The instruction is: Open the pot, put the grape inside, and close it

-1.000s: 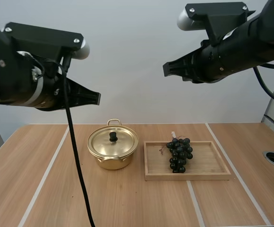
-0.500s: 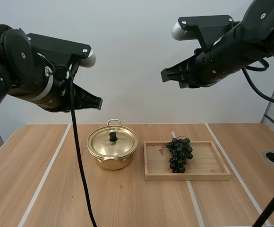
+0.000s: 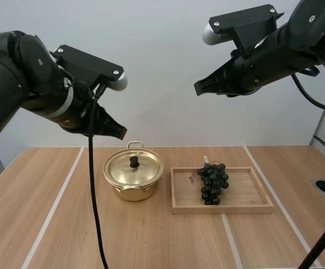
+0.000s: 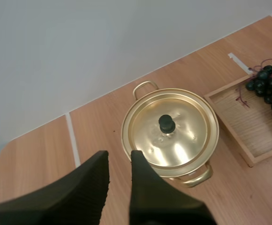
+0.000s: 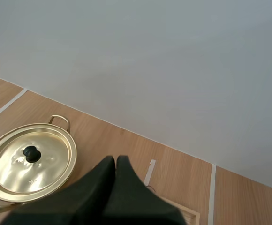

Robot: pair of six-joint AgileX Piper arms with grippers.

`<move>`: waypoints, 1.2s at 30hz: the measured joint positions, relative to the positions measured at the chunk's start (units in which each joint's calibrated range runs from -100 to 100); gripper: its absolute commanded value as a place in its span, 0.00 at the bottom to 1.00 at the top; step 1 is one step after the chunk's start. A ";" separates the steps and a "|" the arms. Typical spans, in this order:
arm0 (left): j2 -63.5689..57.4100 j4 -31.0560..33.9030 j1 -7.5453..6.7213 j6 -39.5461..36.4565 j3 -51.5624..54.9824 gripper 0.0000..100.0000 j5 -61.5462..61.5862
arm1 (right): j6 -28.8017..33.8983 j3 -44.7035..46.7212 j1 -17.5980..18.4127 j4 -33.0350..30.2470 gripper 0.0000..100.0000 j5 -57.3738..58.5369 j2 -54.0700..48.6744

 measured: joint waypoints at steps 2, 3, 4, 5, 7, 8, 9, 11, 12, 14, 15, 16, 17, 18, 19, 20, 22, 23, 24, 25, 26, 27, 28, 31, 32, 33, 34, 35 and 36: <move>1.61 -1.81 0.00 1.40 0.00 1.00 -0.57 | 0.00 0.00 0.00 -0.11 0.91 -0.15 0.11; 2.82 -2.80 0.00 2.31 0.00 1.00 -1.21 | -0.11 0.00 0.02 -0.98 1.00 -0.37 0.62; 3.80 -3.89 0.00 3.15 0.00 1.00 -2.01 | -0.11 -0.03 0.02 -1.98 1.00 -0.52 1.07; 4.77 -4.47 0.00 3.77 0.00 1.00 -2.66 | -0.11 -0.03 0.02 -2.90 1.00 -0.52 1.70; 6.53 -5.21 0.00 4.97 0.00 1.00 -4.03 | -0.11 -0.03 0.02 -4.82 1.00 -0.52 3.41; 7.49 -5.49 0.00 5.66 0.00 1.00 -4.65 | -0.01 -0.03 0.02 -5.72 1.00 -0.52 4.41; 8.52 -6.04 0.00 6.18 0.00 1.00 -5.34 | 0.09 -0.03 0.02 -6.30 1.00 -0.52 5.21; 10.66 -6.99 0.00 7.22 0.00 1.00 -6.04 | 0.28 -0.03 0.02 -7.20 1.00 -0.52 7.17; 11.75 -7.20 0.00 7.43 0.00 1.00 -6.29 | 0.40 -0.03 0.02 -7.43 1.00 -0.52 8.06; 13.70 -7.46 -0.26 7.96 0.00 1.00 -6.96 | 0.43 -0.03 0.02 -7.43 1.00 -0.52 9.52; 14.82 -7.46 -0.47 8.22 -0.25 1.00 -7.14 | 0.43 -0.03 0.02 -7.53 1.00 -0.52 10.27; 15.80 -7.46 -0.88 8.31 -0.63 1.00 -7.14 | 0.47 -0.03 0.02 -7.53 1.00 -0.52 10.80; 16.74 -7.61 -1.19 8.43 -1.01 1.00 -7.39 | 0.55 -0.03 0.02 -7.53 1.00 -0.52 11.31; 18.18 -7.61 -1.79 8.42 -1.89 1.00 -7.39 | 0.58 -0.03 0.02 -7.53 1.00 -0.52 11.92; 19.39 -7.66 -2.22 8.50 -2.48 1.00 -7.60 | 0.66 -0.03 0.02 -7.53 1.00 -0.52 12.32; 20.56 -7.66 -2.72 8.50 -3.27 1.00 -7.91 | 0.78 -0.03 0.02 -7.53 1.00 -0.52 12.70; 22.80 -7.89 -3.50 8.53 -4.52 1.00 -8.04 | 0.78 -0.03 0.02 -7.53 1.00 -0.52 13.13; 23.99 -8.03 -3.71 8.53 -5.12 1.00 -8.04 | 0.78 -0.03 0.02 -7.53 1.00 -0.52 13.25; 25.27 -8.03 -3.89 8.53 -5.68 1.00 -8.04 | 0.78 -0.03 0.02 -7.53 1.00 -0.52 13.25; 26.36 -8.03 -3.90 8.53 -6.04 1.00 -8.04 | 0.78 -0.03 0.02 -7.53 1.00 -0.52 13.25; 27.73 -8.03 -3.96 8.53 -6.53 1.00 -8.04 | 0.78 -0.03 0.02 -7.53 1.00 -0.52 13.25; 29.18 -8.03 -3.96 8.53 -6.66 1.00 -8.04 | 0.78 -0.03 0.02 -7.53 1.00 -0.52 13.25; 30.33 -8.03 -3.96 8.53 -6.83 1.00 -8.04 | 0.78 -0.03 0.02 -7.53 1.00 -0.52 13.25; 34.32 -8.03 -3.96 8.53 -6.83 1.00 -8.11 | 0.78 -0.03 0.02 -7.53 1.00 -0.52 13.25; 35.50 -8.03 -3.96 8.53 -6.83 1.00 -8.11 | 0.78 -0.03 0.02 -7.53 1.00 -0.52 13.25; 36.63 -8.03 -3.96 8.53 -6.93 1.00 -8.35 | 0.78 -0.03 0.02 -7.53 1.00 -0.52 13.25; 37.73 -8.03 -3.96 8.53 -6.93 1.00 -8.88 | 0.78 -0.03 0.02 -7.53 1.00 -0.52 13.25; 38.61 -8.03 -3.96 8.53 -6.93 1.00 -9.59 | 0.78 -0.03 0.02 -7.53 1.00 -0.52 13.25; 39.64 -8.03 -3.96 8.53 -6.93 1.00 -10.61 | 0.78 -0.03 0.02 -7.53 1.00 -0.52 13.25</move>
